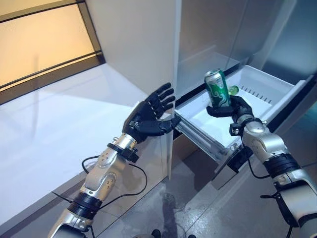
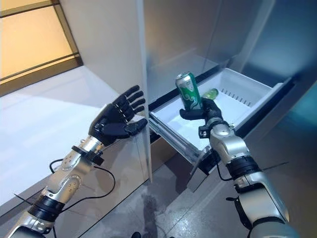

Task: Put drinks into fridge and close the fridge

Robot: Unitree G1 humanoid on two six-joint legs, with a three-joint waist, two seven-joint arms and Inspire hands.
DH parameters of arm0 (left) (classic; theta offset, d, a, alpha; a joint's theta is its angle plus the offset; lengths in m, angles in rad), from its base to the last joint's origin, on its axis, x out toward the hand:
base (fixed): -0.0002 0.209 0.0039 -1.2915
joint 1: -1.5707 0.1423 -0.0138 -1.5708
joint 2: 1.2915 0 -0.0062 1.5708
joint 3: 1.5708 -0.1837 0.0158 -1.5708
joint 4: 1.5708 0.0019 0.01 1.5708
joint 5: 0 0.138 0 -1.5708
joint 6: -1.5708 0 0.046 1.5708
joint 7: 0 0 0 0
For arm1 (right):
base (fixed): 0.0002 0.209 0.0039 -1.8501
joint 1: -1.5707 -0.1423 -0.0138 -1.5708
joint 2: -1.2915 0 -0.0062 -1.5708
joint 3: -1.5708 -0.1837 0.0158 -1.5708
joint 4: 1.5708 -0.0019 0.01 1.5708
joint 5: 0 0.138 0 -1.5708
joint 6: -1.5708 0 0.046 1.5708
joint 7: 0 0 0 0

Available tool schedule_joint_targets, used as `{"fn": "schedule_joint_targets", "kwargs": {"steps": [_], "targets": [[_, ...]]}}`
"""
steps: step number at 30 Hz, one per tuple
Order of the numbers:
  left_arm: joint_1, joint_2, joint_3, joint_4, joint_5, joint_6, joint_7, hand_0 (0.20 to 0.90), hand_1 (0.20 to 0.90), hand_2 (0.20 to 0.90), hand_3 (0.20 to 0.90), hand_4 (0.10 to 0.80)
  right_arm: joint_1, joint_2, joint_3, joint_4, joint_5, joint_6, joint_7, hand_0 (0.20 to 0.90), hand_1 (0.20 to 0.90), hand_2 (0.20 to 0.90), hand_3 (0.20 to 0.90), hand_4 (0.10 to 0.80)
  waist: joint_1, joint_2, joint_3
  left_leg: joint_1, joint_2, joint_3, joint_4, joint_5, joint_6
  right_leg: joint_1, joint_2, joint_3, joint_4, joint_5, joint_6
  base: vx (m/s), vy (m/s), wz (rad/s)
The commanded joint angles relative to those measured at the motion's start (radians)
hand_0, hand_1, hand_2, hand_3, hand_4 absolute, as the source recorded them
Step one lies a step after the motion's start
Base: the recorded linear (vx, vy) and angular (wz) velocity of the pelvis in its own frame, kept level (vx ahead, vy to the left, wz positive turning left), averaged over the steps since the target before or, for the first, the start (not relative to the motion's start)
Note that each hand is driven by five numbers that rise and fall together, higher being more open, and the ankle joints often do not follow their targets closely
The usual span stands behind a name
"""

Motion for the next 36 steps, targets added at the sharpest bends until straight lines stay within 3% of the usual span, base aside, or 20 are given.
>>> {"fn": "schedule_joint_targets", "kwargs": {"steps": [1,8,12,18,21,23,28,36], "targets": [[0.027,0.001,-0.068,-0.073,-0.066,0.037,-0.137,0.900,0.900,0.900,0.900,0.800,-0.303,-0.117,0.007,0.011,-0.064,-0.180,-0.015,0.300,0.300,0.300,0.200,0.100,0.018,-0.045,-0.110,-0.014,-0.048,0.022,0.058,-0.087,-0.005,-0.017,0.028,0.030,0.123,-0.125,-0.008,0.058,0.056,0.29],[0.168,0.061,-0.211,-0.096,-0.082,0.189,-0.273,0.900,0.900,0.900,0.900,0.800,-0.333,-0.170,0.018,0.266,-0.157,-0.188,0.040,0.300,0.300,0.300,0.200,0.100,0.053,-0.027,-0.083,-0.035,-0.051,0.012,0.072,-0.080,-0.007,-0.021,0.015,-0.004,0.123,-0.118,-0.007,0.052,0.044,0.19],[0.211,0.092,-0.259,-0.076,-0.052,0.229,-0.300,0.900,0.900,0.900,0.900,0.800,-0.325,-0.190,0.007,0.344,-0.219,-0.169,0.056,0.300,0.300,0.300,0.200,0.100,0.061,-0.014,-0.064,-0.054,-0.051,0.012,0.082,-0.073,-0.007,-0.037,0.009,-0.010,0.133,-0.116,-0.004,0.021,0.019,0.18],[0.233,0.108,-0.304,0.045,0.063,0.187,-0.232,0.900,0.900,0.900,0.900,0.800,-0.322,-0.217,-0.005,0.426,-0.300,-0.130,0.097,0.300,0.300,0.300,0.200,0.100,0.058,0.003,-0.018,-0.104,-0.048,0.020,0.112,-0.070,-0.005,-0.088,0.002,0.000,0.159,-0.112,-0.003,-0.014,-0.003,0.05],[0.228,0.106,-0.305,0.165,0.126,0.131,-0.113,0.900,0.900,0.900,0.900,0.800,-0.312,-0.225,-0.008,0.427,-0.315,-0.111,0.109,0.300,0.300,0.300,0.200,0.100,0.050,0.006,0.021,-0.140,-0.043,0.031,0.128,-0.065,-0.004,-0.126,0.002,0.011,0.179,-0.110,-0.004,-0.090,-0.056,0.09],[0.222,0.090,-0.276,0.310,0.196,0.072,-0.022,0.900,0.900,0.900,0.900,0.800,-0.306,-0.234,-0.007,0.404,-0.321,-0.086,0.121,0.300,0.300,0.300,0.200,0.100,0.043,0.004,0.064,-0.176,-0.040,0.037,0.142,-0.062,-0.002,-0.165,0.005,0.023,0.193,-0.106,-0.009,-0.164,-0.093,0.17],[0.228,0.064,-0.219,0.520,0.378,-0.029,0.059,0.900,0.900,0.900,0.900,0.800,-0.308,-0.252,0.012,0.375,-0.343,-0.035,0.140,0.300,0.300,0.300,0.200,0.100,0.044,0.002,0.120,-0.227,-0.034,0.046,0.150,-0.051,0.000,-0.222,0.014,0.035,0.208,-0.099,-0.016,-0.103,-0.072,-0.04],[0.237,0.009,-0.113,0.755,0.580,-0.054,0.163,0.900,0.900,0.900,0.900,0.800,-0.283,-0.278,0.015,0.365,-0.404,0.024,0.202,0.300,0.300,0.300,0.200,0.100,0.055,-0.006,0.178,-0.285,-0.035,0.051,0.183,-0.047,0.000,-0.276,0.009,0.022,0.239,-0.095,-0.024,-0.054,-0.054,-0.01]]}}
